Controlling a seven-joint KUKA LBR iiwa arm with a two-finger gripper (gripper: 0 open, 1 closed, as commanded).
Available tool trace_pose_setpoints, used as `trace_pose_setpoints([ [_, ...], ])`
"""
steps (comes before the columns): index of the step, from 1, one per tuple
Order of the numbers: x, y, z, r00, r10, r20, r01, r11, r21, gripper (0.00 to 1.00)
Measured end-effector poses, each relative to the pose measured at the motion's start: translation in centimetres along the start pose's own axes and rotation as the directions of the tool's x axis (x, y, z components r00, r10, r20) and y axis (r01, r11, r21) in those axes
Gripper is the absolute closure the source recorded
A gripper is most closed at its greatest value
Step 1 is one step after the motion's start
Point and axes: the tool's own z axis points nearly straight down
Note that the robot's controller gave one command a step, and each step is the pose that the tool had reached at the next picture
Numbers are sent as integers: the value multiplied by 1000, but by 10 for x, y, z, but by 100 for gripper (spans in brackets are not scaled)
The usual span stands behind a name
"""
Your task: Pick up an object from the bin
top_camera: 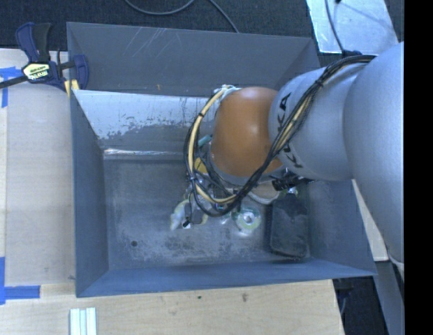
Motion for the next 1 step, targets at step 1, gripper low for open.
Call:
trace_pose_setpoints([
  [1, 17, -5, -163, 999, 34, 3, -34, 999, -1, 100],
])
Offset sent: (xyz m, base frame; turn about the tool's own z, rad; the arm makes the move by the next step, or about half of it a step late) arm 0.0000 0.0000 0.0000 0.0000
